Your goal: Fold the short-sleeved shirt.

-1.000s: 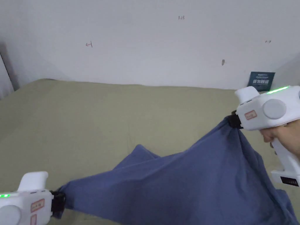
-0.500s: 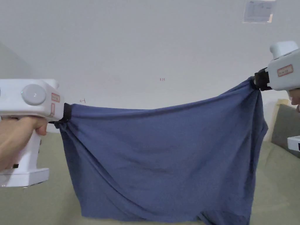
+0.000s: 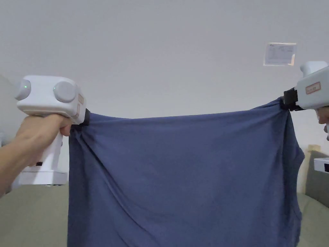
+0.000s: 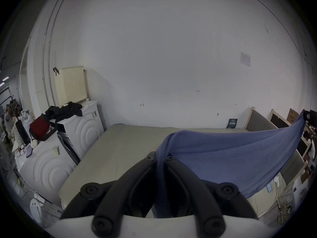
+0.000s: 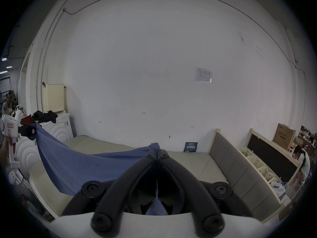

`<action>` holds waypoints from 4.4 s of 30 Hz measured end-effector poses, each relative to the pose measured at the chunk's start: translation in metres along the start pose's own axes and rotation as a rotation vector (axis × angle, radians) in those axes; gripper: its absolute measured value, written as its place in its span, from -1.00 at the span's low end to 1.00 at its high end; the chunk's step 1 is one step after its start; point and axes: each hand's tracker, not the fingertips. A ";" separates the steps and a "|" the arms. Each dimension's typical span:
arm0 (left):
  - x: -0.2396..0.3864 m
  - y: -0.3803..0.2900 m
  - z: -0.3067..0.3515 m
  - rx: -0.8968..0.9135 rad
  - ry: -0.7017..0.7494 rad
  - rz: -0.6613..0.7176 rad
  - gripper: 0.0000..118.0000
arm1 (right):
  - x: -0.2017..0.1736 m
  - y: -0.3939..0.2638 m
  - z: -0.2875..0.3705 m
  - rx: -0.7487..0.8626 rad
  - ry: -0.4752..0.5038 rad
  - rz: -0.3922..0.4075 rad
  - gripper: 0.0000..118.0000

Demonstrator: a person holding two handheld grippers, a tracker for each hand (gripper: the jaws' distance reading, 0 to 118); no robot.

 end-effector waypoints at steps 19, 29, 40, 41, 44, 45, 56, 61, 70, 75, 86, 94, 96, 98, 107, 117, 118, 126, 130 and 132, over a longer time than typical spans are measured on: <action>0.059 0.078 -0.150 0.013 0.083 -0.026 -0.98 | -0.005 0.053 -0.168 -0.005 -0.078 0.019 -1.00; 0.086 0.105 -0.233 0.076 0.152 -0.039 -0.98 | -0.015 0.066 -0.250 0.035 -0.096 -0.028 -1.00; 0.084 0.049 -0.342 0.058 0.224 -0.028 -0.98 | -0.051 0.007 -0.336 0.002 -0.082 0.024 -1.00; 0.084 0.037 -0.353 0.032 0.222 -0.037 -0.98 | -0.052 -0.006 -0.342 -0.016 -0.067 0.017 -1.00; 0.084 -0.011 -0.381 -0.046 0.193 -0.066 -0.98 | -0.053 -0.062 -0.349 -0.086 -0.035 -0.054 -1.00; 0.083 -0.031 -0.387 -0.073 0.183 -0.068 -0.98 | -0.055 -0.085 -0.347 -0.116 -0.040 -0.058 -1.00; 0.047 -0.250 -0.305 -0.324 0.015 -0.159 -0.98 | -0.052 -0.307 -0.188 -0.379 0.090 -0.043 -1.00; 0.011 -0.340 -0.229 -0.424 -0.015 -0.162 -0.98 | -0.059 -0.398 -0.098 -0.509 0.137 -0.039 -1.00; -0.043 -0.434 -0.124 -0.514 -0.035 -0.060 -0.98 | -0.047 -0.493 0.017 -0.570 0.142 -0.190 -1.00; -0.063 -0.452 -0.091 -0.497 -0.038 -0.017 -0.98 | -0.028 -0.511 0.047 -0.578 0.143 -0.237 -1.00; -0.060 -0.470 -0.070 -0.491 -0.070 -0.009 -0.98 | -0.025 -0.517 0.047 -0.617 0.127 -0.244 -0.99; -0.053 -0.452 -0.027 -0.474 -0.033 -0.009 0.99 | -0.029 -0.521 0.050 -0.630 0.079 -0.290 1.00; -0.051 -0.440 -0.009 -0.456 -0.040 0.018 0.99 | -0.033 -0.519 0.051 -0.630 0.089 -0.278 1.00; -0.060 -0.459 -0.017 -0.462 -0.070 0.035 0.97 | -0.037 -0.518 0.052 -0.629 0.083 -0.263 1.00; -0.056 -0.452 -0.002 -0.417 -0.095 0.010 -1.00 | -0.055 -0.520 0.075 -0.565 0.110 -0.210 -1.00; -0.075 -0.472 -0.005 -0.437 -0.083 0.026 -0.10 | -0.054 -0.523 0.080 -0.588 0.107 -0.201 -1.00; -0.074 -0.475 -0.010 -0.467 -0.092 0.027 0.76 | -0.055 -0.524 0.080 -0.591 0.108 -0.203 -1.00; -0.065 -0.494 -0.048 -0.478 -0.076 0.040 0.31 | -0.054 -0.526 0.076 -0.623 0.100 -0.201 -1.00; -0.067 -0.500 -0.050 -0.473 -0.052 0.025 -1.00 | -0.049 -0.527 0.075 -0.629 0.102 -0.210 -1.00; -0.068 -0.505 -0.046 -0.487 -0.080 0.031 -1.00 | -0.047 -0.526 0.075 -0.632 0.110 -0.203 -0.99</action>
